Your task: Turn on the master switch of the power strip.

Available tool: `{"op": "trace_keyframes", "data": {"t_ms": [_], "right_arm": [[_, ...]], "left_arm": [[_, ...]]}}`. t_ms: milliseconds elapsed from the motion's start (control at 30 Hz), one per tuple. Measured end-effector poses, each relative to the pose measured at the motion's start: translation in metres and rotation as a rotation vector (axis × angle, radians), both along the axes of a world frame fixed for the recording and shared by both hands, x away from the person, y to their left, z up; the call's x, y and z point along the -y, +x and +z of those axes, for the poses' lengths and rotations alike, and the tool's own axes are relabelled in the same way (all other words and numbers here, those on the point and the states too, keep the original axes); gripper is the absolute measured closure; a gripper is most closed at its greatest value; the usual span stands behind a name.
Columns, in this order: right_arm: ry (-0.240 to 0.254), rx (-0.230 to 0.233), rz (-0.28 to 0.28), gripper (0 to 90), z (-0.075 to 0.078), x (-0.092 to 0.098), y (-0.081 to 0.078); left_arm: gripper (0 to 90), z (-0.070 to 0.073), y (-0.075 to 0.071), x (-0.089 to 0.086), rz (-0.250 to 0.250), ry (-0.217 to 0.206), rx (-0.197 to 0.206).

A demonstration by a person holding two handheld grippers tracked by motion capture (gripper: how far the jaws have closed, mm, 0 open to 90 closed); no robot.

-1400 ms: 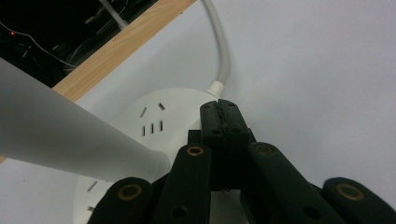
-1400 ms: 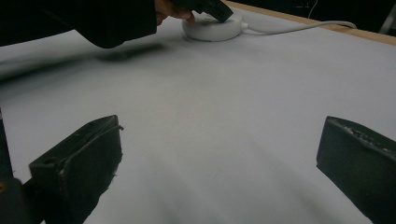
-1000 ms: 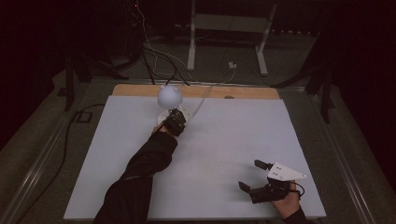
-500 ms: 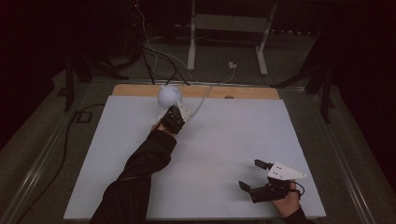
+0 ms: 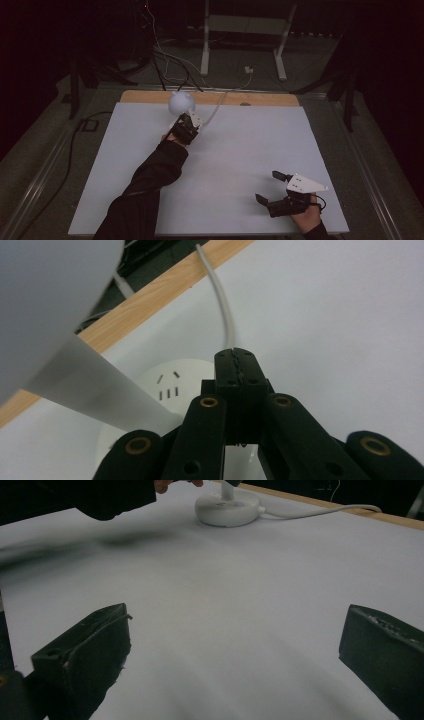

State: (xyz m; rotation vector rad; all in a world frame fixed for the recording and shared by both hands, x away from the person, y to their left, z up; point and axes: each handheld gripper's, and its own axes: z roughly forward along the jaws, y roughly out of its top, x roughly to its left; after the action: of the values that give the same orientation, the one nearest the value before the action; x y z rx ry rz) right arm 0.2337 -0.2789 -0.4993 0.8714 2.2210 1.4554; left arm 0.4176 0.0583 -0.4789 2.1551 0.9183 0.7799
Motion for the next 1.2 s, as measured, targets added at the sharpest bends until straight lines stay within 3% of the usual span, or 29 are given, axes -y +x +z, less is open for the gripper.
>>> {"op": "trace_keyframes", "data": {"t_ms": [333, 400, 500, 533, 833, 1000, 1200], "right_arm": [[0.007, 0.005, 0.0, 0.0, 0.001, 0.001, 0.0], [0.007, 0.004, -0.001, 0.0, 0.001, 0.0, 0.0], [0.008, 0.004, -0.001, 0.0, 0.001, 0.001, 0.0], [0.008, 0.004, -0.002, 0.0, 0.001, 0.001, 0.0], [0.009, 0.009, -0.001, 0.0, 0.001, 0.0, -0.001], [0.009, 0.011, -0.002, 0.0, 0.001, 0.001, -0.001], [0.008, 0.011, -0.003, 0.0, 0.001, 0.0, -0.001]], "left_arm": [[90.0, 0.012, -0.003, 0.001, -0.004, -0.047, -0.044], [81.2, 0.013, -0.003, 0.002, -0.003, -0.048, -0.048], [79.2, 0.012, -0.005, 0.002, -0.011, -0.062, -0.074], [71.4, 0.012, -0.005, 0.002, -0.01, -0.058, -0.075], [38.1, 0.015, -0.01, 0.002, -0.039, -0.079, -0.144], [17.6, 0.019, -0.014, 0.001, -0.101, -0.102, -0.183], [3.1, 0.022, -0.02, 0.0, -0.143, -0.106, -0.215]]}}
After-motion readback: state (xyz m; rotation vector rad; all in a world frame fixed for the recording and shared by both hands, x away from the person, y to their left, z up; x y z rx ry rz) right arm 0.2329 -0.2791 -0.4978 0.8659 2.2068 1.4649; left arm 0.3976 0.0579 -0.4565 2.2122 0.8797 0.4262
